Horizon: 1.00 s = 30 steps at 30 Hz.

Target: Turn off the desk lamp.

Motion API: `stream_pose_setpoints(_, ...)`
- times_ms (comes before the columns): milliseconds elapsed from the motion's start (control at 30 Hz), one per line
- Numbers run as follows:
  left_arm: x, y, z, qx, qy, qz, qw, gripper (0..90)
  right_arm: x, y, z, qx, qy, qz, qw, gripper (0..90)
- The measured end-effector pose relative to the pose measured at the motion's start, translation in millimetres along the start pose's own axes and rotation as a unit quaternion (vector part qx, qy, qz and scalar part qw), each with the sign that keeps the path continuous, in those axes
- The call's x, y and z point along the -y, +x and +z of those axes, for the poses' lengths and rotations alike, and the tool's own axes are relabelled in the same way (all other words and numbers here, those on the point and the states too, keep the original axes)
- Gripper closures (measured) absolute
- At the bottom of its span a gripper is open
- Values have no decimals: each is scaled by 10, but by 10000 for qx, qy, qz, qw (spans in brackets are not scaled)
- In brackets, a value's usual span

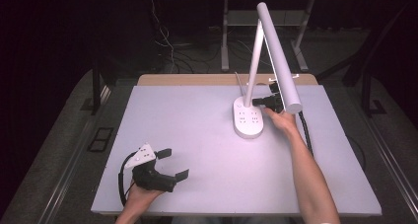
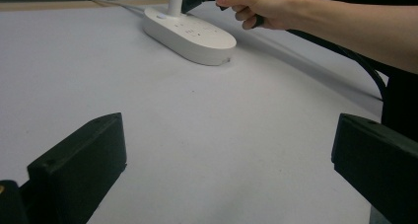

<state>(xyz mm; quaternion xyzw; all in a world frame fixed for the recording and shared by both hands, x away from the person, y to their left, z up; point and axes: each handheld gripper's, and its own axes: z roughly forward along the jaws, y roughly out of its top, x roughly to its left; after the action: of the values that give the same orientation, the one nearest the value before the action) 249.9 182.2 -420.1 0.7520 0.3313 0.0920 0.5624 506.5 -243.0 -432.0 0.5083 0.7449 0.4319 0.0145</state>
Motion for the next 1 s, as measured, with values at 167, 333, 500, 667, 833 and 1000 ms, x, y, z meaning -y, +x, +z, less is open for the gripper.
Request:
stream_pose_setpoints(167,1,-7,12,22,28,12,10000,0,6,9,0,53,22,64,10000,900)
stream_pose_setpoints(333,2,-13,21,47,39,27,10000,0,3,44,4,165,78,-50,9998,900)
stream_pose_setpoints(500,0,-8,10,29,9,6,10000,0,-1,63,-1,237,74,-62,9997,900)
stream_pose_setpoints(667,-1,-5,6,18,-1,4,10000,0,-1,55,-5,199,32,-10,9998,900)
stream_pose_setpoints(833,-1,-9,6,24,-4,13,10000,0,0,46,-7,179,37,2,9998,900)
stream_pose_setpoints(1000,0,-12,8,26,2,17,10000,0,7,28,-7,120,30,22,9999,900)
